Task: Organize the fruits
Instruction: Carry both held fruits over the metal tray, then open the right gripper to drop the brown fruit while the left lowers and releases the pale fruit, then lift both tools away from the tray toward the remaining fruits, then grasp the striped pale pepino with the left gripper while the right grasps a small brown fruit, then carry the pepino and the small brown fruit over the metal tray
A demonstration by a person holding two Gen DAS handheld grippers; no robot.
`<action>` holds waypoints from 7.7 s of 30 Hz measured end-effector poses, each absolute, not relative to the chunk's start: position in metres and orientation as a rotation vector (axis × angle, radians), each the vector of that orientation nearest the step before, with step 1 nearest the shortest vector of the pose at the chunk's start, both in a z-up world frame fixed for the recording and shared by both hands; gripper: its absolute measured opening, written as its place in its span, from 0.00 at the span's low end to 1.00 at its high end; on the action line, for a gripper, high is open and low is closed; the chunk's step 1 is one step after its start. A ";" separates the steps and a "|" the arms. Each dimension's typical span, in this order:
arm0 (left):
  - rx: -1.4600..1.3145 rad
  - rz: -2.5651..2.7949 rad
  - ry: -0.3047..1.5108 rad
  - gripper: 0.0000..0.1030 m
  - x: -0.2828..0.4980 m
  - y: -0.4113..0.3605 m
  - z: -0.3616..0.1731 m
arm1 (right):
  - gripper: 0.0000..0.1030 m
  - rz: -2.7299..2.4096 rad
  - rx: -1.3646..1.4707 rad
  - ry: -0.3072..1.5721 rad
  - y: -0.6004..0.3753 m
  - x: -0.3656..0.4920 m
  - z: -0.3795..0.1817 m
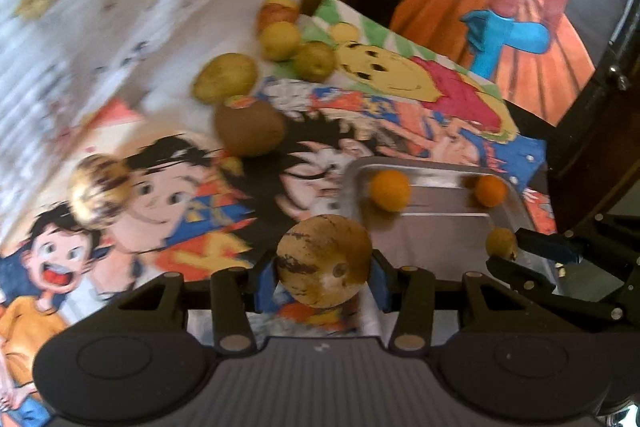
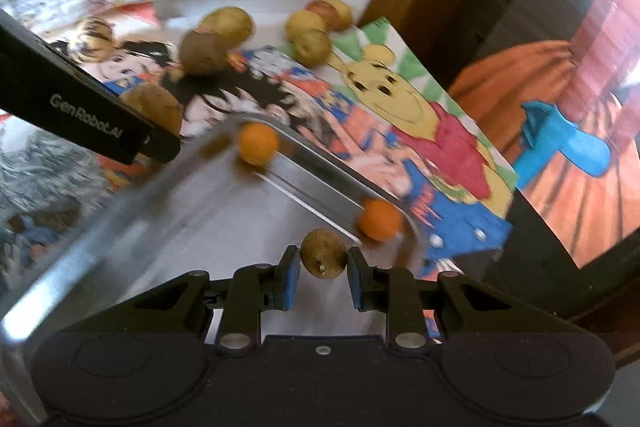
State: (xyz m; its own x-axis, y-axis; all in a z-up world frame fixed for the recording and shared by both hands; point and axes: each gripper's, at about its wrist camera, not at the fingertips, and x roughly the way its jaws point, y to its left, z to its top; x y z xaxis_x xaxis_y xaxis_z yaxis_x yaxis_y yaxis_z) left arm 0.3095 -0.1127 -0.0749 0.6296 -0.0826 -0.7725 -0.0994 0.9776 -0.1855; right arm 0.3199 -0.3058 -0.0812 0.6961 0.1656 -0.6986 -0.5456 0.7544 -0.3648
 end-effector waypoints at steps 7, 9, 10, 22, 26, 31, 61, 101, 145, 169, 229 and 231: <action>-0.199 -0.020 0.897 0.50 0.333 -0.147 -0.079 | 0.26 0.422 -0.587 0.696 -0.332 0.347 -0.089; -0.196 -0.019 0.903 0.50 0.339 -0.154 -0.081 | 0.26 0.431 -0.587 0.692 -0.335 0.352 -0.091; -0.192 -0.018 0.905 0.50 0.342 -0.157 -0.083 | 0.26 0.437 -0.590 0.690 -0.336 0.355 -0.092; -0.176 0.017 0.921 0.50 0.361 -0.174 -0.092 | 0.26 0.498 -0.603 0.679 -0.341 0.372 -0.100; -0.172 0.028 0.930 0.50 0.364 -0.176 -0.095 | 0.27 0.505 -0.606 0.677 -0.341 0.373 -0.103; -0.165 0.029 0.939 0.50 0.366 -0.178 -0.097 | 0.26 0.508 -0.610 0.674 -0.342 0.373 -0.103; -0.213 0.062 0.882 0.97 0.324 -0.153 -0.068 | 0.87 0.327 -0.389 0.676 -0.350 0.302 -0.068; -0.044 -0.081 0.898 0.99 0.163 -0.026 -0.067 | 0.99 0.105 0.003 0.865 -0.261 0.102 -0.086; -0.183 0.329 0.939 0.99 0.224 -0.016 -0.079 | 0.99 0.693 -0.275 0.794 -0.237 0.261 -0.066; -0.103 0.184 0.949 0.99 0.334 0.020 -0.093 | 0.83 0.565 -0.292 0.828 -0.166 0.321 -0.089; -0.166 0.140 0.977 0.54 0.296 0.018 -0.084 | 0.31 0.617 -0.272 0.857 -0.159 0.277 -0.091; -0.166 0.142 0.974 0.54 0.293 0.015 -0.083 | 0.31 0.629 -0.271 0.854 -0.161 0.273 -0.089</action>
